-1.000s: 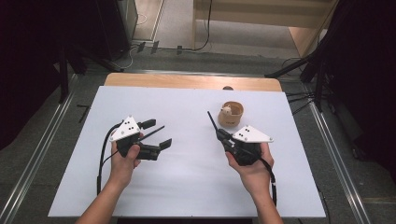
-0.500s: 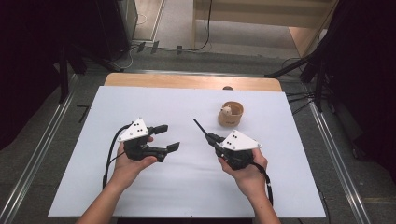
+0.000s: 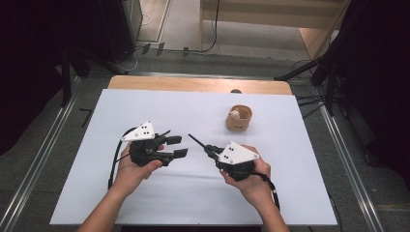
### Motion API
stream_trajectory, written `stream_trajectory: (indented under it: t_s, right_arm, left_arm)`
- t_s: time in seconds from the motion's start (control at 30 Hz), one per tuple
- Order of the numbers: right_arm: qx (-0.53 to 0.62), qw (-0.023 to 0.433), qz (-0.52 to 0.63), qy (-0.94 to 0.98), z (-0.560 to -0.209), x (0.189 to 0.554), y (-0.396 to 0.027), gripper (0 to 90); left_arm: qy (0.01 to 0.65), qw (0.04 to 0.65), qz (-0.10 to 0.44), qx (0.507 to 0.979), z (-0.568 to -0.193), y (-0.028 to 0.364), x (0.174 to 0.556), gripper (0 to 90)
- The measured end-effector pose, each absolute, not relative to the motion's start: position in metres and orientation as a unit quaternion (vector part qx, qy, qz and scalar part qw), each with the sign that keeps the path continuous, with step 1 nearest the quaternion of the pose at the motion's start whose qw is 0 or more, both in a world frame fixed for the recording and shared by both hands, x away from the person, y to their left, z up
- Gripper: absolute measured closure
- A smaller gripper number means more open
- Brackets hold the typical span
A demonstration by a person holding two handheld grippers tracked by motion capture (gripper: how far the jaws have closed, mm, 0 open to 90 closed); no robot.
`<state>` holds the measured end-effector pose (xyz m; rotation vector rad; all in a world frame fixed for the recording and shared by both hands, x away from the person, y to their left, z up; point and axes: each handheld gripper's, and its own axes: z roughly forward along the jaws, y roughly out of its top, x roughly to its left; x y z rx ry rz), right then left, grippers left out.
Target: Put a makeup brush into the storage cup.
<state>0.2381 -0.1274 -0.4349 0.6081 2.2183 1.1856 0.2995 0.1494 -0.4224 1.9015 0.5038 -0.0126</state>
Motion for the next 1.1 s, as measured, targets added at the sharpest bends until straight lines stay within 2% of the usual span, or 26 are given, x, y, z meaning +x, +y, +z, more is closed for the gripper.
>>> stream_trajectory:
  t_s: [0.33, 0.63, 1.1]
  right_arm:
    - [0.168, 0.257, 0.421, 0.854, -0.439, 0.232, -0.11, 85.4]
    - [0.155, 0.262, 0.4, 0.864, -0.442, 0.23, -0.104, 85.4]
    - [0.139, 0.27, 0.385, 0.872, -0.443, 0.229, -0.101, 85.4]
  left_arm:
    - [0.211, 0.53, -0.107, 0.814, -0.42, 0.149, 0.304, 55.3]
    - [0.234, 0.501, -0.118, 0.825, -0.419, 0.147, 0.304, 65.4]
    - [0.251, 0.488, -0.137, 0.825, -0.421, 0.146, 0.306, 75.0]
